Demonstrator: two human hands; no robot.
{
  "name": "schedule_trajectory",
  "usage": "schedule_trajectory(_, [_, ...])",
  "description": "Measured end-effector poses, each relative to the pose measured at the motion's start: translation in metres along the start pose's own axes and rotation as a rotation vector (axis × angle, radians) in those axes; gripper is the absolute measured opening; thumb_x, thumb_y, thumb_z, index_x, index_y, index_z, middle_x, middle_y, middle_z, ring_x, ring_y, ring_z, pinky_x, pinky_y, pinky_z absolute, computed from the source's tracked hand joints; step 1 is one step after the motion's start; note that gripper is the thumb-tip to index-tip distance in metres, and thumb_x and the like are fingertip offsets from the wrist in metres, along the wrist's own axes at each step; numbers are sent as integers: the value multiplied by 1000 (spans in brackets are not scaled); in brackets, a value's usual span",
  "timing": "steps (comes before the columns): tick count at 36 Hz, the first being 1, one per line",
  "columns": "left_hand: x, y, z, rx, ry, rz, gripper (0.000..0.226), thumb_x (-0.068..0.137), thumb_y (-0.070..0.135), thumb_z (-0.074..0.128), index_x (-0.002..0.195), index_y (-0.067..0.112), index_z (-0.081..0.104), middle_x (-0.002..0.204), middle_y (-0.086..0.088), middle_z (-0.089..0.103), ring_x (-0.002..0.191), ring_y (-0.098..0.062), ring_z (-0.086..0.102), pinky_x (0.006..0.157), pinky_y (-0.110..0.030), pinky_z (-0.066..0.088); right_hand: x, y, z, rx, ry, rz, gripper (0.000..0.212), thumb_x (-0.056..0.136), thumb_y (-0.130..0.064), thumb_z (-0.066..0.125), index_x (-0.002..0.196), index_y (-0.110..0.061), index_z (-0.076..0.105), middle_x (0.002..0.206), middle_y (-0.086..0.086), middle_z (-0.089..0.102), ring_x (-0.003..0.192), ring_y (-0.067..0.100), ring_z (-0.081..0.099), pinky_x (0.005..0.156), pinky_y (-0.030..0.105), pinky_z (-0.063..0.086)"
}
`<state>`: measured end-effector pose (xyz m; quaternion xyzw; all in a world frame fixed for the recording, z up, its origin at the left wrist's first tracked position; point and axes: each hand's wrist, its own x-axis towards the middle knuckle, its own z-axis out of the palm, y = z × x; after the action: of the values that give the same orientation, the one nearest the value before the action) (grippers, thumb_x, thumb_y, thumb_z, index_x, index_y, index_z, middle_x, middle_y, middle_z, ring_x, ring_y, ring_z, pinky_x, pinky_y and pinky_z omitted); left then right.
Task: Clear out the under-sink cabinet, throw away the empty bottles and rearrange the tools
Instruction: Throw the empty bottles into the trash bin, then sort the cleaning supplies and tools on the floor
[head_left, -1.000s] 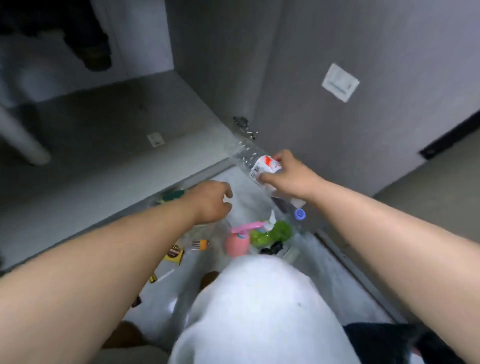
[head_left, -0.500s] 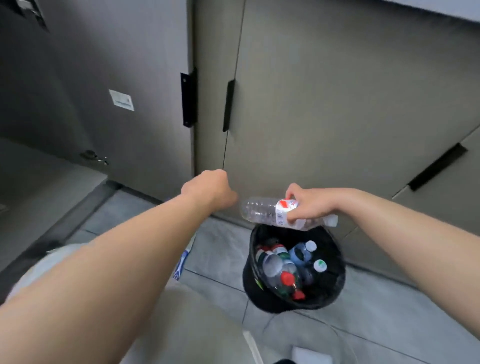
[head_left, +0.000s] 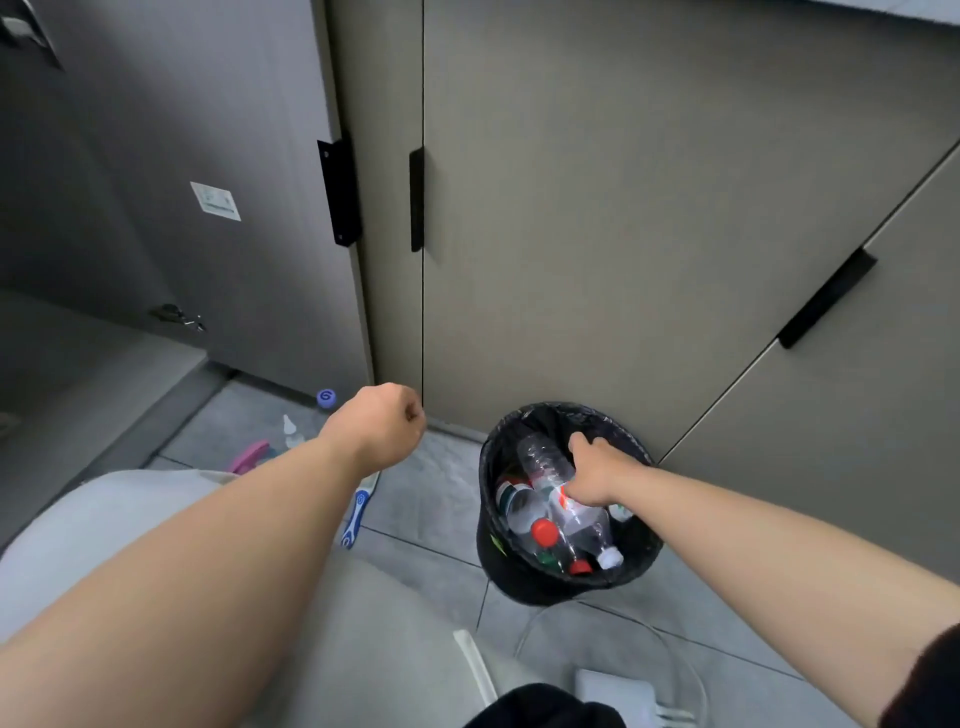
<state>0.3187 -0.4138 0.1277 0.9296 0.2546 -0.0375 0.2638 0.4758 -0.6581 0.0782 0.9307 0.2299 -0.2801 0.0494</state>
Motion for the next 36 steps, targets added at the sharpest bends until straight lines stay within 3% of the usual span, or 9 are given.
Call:
schedule_trajectory(4, [-2, -1, -2, -24, 0, -17, 18, 92, 22, 52, 84, 21, 67, 89, 0, 71, 84, -26, 66, 77, -37, 59, 4, -12, -15, -3, 57, -115, 45, 87, -31, 56, 128, -16, 45, 126, 9, 48, 106, 30, 58, 85, 37, 51])
schedule_trajectory(7, [-6, 0, -7, -57, 12, -43, 18, 92, 21, 50, 84, 23, 67, 90, 0, 70, 85, -27, 66, 79, -39, 60, 6, -35, -26, 65, 108, -276, 40, 87, -29, 58, 125, -19, 53, 117, 5, 54, 104, 24, 58, 94, 37, 48])
schedule_trajectory(11, [-7, -6, -20, -129, 52, -92, 20, 89, 20, 49, 84, 22, 67, 89, 1, 70, 86, -26, 67, 81, -41, 60, 9, -82, -32, 113, 149, -513, 31, 88, -27, 62, 118, -22, 58, 109, 1, 56, 100, 19, 58, 94, 31, 46])
schedule_trajectory(15, [2, -26, -51, -216, 61, -175, 18, 89, 23, 55, 79, 20, 70, 85, -1, 73, 83, -22, 68, 73, -28, 56, 16, -135, -32, 129, 112, -676, 30, 87, -25, 65, 117, -23, 60, 105, -3, 53, 95, 15, 60, 90, 27, 46])
schedule_trajectory(20, [0, -79, -101, -171, -70, -205, 23, 91, 22, 62, 71, 20, 73, 67, 2, 68, 63, -17, 62, 59, -22, 50, 34, -191, -21, 111, 23, -743, 32, 88, -25, 63, 119, -24, 59, 110, -3, 51, 94, 15, 60, 85, 26, 44])
schedule_trajectory(26, [-13, -163, -116, -199, -65, -335, 20, 95, 22, 59, 83, 21, 75, 77, 3, 67, 65, -12, 63, 60, -23, 52, 66, -242, -1, 92, -54, -760, 37, 90, -27, 63, 127, -23, 56, 121, 1, 52, 95, 11, 52, 84, 21, 37])
schedule_trajectory(28, [-16, -191, -107, -217, -67, -361, 16, 96, 20, 59, 89, 20, 74, 80, 4, 69, 67, -11, 66, 58, -18, 50, 76, -259, 6, 76, -70, -751, 40, 90, -26, 62, 129, -23, 54, 121, 4, 50, 96, 15, 55, 86, 24, 41])
schedule_trajectory(31, [-13, -227, -83, -252, -83, -363, 7, 93, 20, 66, 97, 21, 72, 92, 2, 72, 82, -17, 70, 72, -21, 54, 92, -286, 13, 74, -68, -744, 43, 88, -21, 62, 130, -21, 54, 121, 8, 48, 98, 25, 62, 93, 30, 48])
schedule_trajectory(36, [-1, -269, -38, -273, -127, -373, 45, 90, 34, 73, 133, 26, 60, 123, -3, 64, 101, -18, 63, 93, -26, 49, 122, -337, 27, 24, -51, -758, 50, 87, -14, 59, 135, -24, 53, 128, 15, 51, 115, 29, 55, 94, 26, 45])
